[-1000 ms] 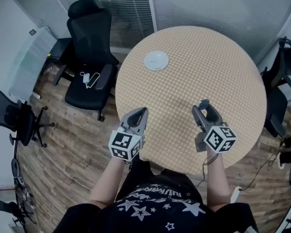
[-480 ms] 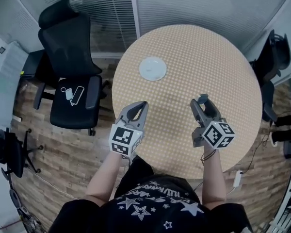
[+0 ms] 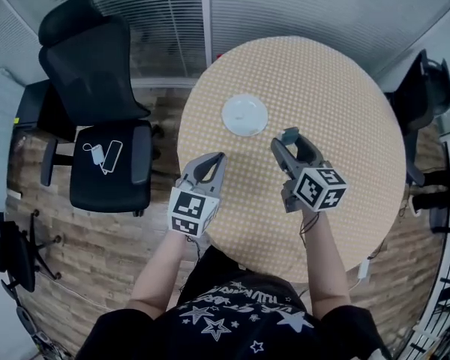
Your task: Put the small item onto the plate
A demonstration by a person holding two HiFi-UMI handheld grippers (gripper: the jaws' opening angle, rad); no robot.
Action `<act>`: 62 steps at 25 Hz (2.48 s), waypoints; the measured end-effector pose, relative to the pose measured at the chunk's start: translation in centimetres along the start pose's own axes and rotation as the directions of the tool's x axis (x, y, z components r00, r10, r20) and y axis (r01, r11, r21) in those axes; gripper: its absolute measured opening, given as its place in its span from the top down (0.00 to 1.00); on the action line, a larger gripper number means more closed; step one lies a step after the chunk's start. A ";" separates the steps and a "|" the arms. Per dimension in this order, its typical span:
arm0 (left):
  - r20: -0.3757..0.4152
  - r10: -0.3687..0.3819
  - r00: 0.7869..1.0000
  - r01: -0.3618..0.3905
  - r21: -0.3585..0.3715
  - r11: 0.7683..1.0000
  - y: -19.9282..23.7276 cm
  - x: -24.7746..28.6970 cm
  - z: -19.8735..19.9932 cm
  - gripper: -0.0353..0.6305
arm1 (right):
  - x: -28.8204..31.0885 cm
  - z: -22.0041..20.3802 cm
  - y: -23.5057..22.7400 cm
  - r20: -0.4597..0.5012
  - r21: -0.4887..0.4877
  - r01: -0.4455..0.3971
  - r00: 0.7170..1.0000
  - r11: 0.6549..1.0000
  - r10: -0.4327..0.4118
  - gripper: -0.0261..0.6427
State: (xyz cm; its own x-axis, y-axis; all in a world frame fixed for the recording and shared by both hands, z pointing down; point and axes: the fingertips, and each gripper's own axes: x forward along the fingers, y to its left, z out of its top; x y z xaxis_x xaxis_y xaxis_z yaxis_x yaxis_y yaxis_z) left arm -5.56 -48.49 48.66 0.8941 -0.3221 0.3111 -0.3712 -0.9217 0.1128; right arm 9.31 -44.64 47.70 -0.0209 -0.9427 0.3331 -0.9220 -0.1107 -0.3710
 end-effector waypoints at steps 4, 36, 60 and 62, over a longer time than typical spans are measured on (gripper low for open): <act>-0.009 0.000 1.000 0.000 0.010 1.000 2.4 1.1 0.0 0.94 | 4.2 -0.6 -0.1 -0.052 -0.007 0.012 0.999 1.000 -0.012 0.52; -0.090 -0.041 0.995 0.030 -0.117 0.993 4.4 3.9 -5.9 0.94 | 17.7 -7.5 -3.9 -0.420 -0.307 0.073 0.884 0.949 -0.204 0.52; -0.062 0.081 0.995 -0.086 -0.080 0.993 2.9 -1.2 -3.1 0.94 | 11.9 -3.2 -2.0 -0.179 -0.224 0.109 0.972 0.968 -0.151 0.52; -0.042 0.087 0.995 -0.091 -0.081 0.993 2.1 -1.6 -2.3 0.94 | 10.1 -1.7 -1.0 -0.124 -0.188 0.079 0.987 0.979 -0.104 0.52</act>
State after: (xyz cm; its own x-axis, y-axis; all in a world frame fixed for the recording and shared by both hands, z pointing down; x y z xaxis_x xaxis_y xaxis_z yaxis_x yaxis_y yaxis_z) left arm -8.31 -49.40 50.62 0.8470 -0.3921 0.3589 -0.4698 -0.8680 0.1606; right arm 9.32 -53.50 52.89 0.0268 -0.8796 0.4750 -0.9770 -0.1237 -0.1740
